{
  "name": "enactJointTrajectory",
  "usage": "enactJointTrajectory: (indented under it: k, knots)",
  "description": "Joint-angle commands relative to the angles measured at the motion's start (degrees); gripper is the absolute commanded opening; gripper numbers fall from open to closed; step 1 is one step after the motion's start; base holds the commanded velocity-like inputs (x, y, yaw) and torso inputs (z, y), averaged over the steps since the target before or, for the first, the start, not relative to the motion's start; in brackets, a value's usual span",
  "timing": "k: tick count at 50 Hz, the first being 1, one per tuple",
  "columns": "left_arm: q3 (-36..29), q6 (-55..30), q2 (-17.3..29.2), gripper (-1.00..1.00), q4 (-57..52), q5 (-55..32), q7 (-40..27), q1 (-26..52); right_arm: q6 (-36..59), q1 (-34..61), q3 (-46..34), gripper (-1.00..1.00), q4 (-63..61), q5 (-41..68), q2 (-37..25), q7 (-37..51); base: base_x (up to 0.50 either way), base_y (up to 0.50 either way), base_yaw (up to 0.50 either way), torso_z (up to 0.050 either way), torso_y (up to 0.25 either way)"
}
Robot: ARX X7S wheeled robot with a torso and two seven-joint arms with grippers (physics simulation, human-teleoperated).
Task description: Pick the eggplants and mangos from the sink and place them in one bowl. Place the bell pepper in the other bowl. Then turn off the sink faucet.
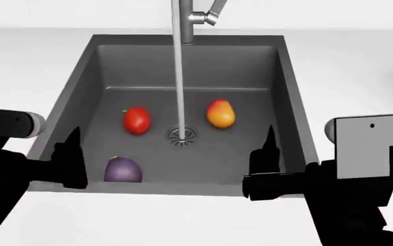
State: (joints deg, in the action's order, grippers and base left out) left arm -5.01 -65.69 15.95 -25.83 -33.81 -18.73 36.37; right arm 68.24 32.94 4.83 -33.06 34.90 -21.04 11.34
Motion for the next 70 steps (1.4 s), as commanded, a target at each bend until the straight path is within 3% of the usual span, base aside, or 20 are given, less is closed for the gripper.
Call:
enactJointTrajectory:
  k: [1,46,48,49,50,53,56,60,70]
  knots:
    - [0.64,-2.41,-0.18,1.00,1.02,-1.73,0.70,1.42,-0.41,-1.35,1.84,1.00,0.54,0.63,0.65,-0.84,0.50,0.00,0.00,0.000,0.000]
    - [-0.59,-2.99,0.98,1.00,2.62,-1.95,-0.91,0.74,1.27,-1.12,2.15,1.00,2.00,2.60,0.57,0.38,0.48,0.00,0.00,0.000,0.001]
    - [2.72,-10.05,-0.28,1.00,2.53,-7.27,-0.21,1.85,2.08,-0.65,2.42,1.00,1.94,3.02,0.69,0.69,0.00,0.00,0.00,0.000,0.000]
    - [6.38,-18.64,-1.14,1.00,0.98,-13.49,-4.75,5.32,3.47,0.79,1.81,1.00,3.13,3.17,0.64,0.89,0.00,0.00,0.00,0.000,0.000]
    - [6.23,-24.27,1.35,1.00,3.20,-22.08,-13.01,6.54,3.59,0.83,1.87,1.00,3.17,3.22,0.60,0.96,0.00,0.00,0.00,0.000,0.000]
    - [4.62,-23.98,6.05,1.00,6.46,-47.87,-34.55,9.14,2.85,0.17,1.47,1.00,3.85,2.94,0.75,0.82,0.00,0.00,0.00,0.000,0.000]
    - [2.38,-22.05,8.37,1.00,7.18,-66.91,-44.31,9.14,2.00,-0.16,1.02,1.00,4.58,2.65,0.88,0.58,0.00,0.00,0.00,0.000,0.000]
    - [0.50,-18.71,9.36,1.00,8.14,-73.70,-48.83,8.66,1.93,0.32,0.31,1.00,5.54,2.57,0.91,0.41,0.00,0.00,0.00,0.000,0.000]
    - [-7.33,-17.68,11.59,1.00,12.97,-80.02,-52.75,11.70,2.33,-0.33,0.50,1.00,5.11,3.07,0.94,0.91,0.00,0.00,0.00,0.000,0.000]
